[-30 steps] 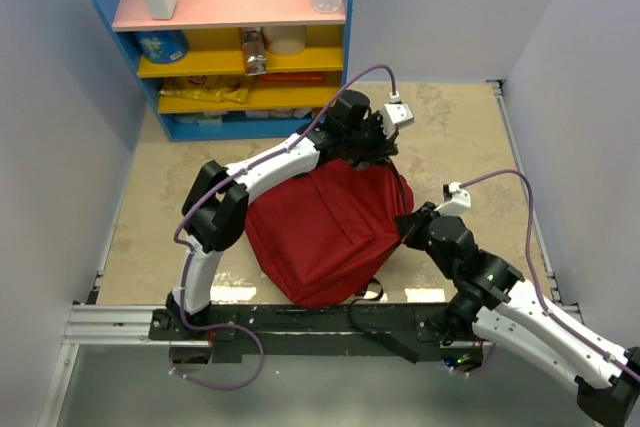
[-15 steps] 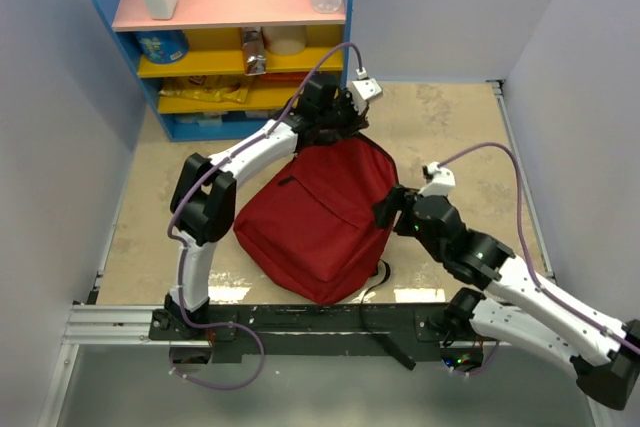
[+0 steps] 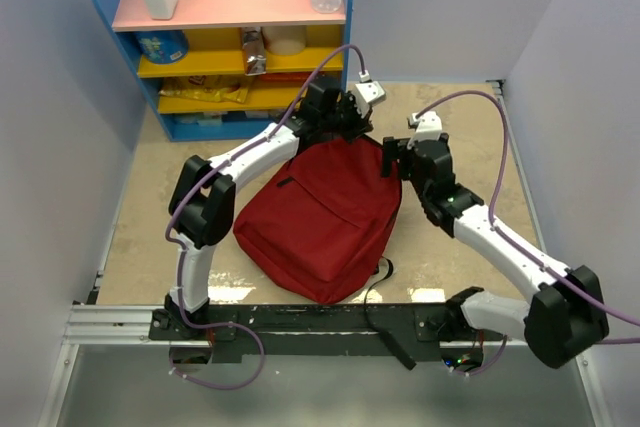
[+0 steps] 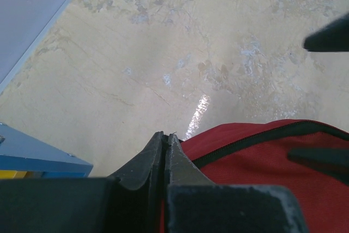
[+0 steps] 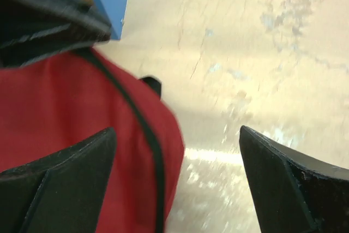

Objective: Pack the student bag
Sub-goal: Zip the student bag at the center of the board.

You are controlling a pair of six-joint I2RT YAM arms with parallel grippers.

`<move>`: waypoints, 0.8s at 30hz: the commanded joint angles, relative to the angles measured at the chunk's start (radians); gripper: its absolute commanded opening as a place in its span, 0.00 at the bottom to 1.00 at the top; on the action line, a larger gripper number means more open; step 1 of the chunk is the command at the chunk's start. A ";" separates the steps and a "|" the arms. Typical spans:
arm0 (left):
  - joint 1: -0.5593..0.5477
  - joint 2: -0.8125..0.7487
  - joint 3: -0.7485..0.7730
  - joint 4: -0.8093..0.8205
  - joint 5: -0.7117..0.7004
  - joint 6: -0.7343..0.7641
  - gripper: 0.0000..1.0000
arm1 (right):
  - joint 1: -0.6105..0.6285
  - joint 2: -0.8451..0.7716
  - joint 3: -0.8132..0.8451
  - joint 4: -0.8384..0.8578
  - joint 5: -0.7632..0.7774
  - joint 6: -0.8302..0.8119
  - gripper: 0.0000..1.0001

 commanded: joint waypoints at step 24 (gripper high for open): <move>-0.008 -0.073 0.002 0.053 0.025 -0.023 0.00 | -0.216 0.316 0.221 0.100 -0.815 -0.183 0.72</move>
